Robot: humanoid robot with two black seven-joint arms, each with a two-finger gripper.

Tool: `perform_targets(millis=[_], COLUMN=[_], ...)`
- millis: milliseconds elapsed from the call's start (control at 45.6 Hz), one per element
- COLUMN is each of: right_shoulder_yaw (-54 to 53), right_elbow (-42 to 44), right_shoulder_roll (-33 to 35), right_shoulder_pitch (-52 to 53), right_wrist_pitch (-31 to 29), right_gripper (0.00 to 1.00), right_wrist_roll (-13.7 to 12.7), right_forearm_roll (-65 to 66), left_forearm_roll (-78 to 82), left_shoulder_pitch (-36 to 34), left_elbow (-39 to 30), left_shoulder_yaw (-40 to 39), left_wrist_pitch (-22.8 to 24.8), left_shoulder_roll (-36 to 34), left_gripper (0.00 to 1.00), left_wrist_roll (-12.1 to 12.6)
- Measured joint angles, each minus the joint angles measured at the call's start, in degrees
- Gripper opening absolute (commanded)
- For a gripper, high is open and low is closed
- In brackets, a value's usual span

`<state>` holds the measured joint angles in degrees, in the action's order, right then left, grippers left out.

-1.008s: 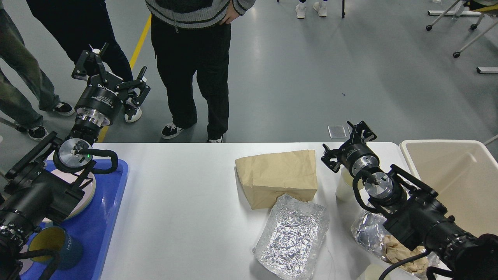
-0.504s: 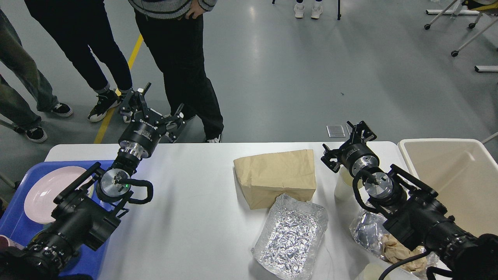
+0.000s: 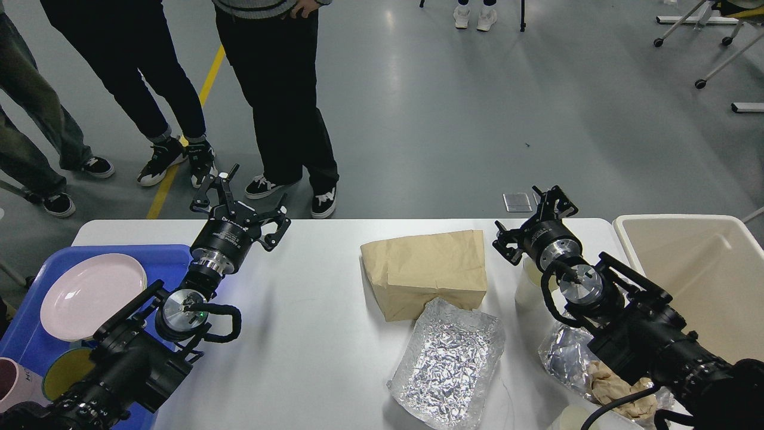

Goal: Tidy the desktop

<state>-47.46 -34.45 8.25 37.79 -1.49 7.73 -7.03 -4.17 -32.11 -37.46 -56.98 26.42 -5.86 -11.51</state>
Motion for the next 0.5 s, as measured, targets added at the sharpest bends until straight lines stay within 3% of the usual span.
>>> perform_targets(millis=[285,504], right_shoulder_yaw=[0.00,0.00], right_elbow=[0.00,0.00], right_shoulder_roll=[-0.02,0.00], right_shoulder_pitch=[0.00,0.00], right_wrist_pitch=[0.00,0.00], right_gripper=[1.00,1.00], right_wrist_roll=[0.00,0.00], right_forearm_roll=[0.00,0.00], left_forearm_roll=[-0.05,-0.26], left_shoulder_pitch=[0.35,1.41], left_elbow=[1.61,1.70], left_shoulder_yaw=[-0.87,-0.40], left_wrist_pitch=[0.00,1.77], left_shoulder_roll=[-0.13,0.36], left_gripper=[0.96,0.96], left_wrist_roll=[-0.63,-8.43])
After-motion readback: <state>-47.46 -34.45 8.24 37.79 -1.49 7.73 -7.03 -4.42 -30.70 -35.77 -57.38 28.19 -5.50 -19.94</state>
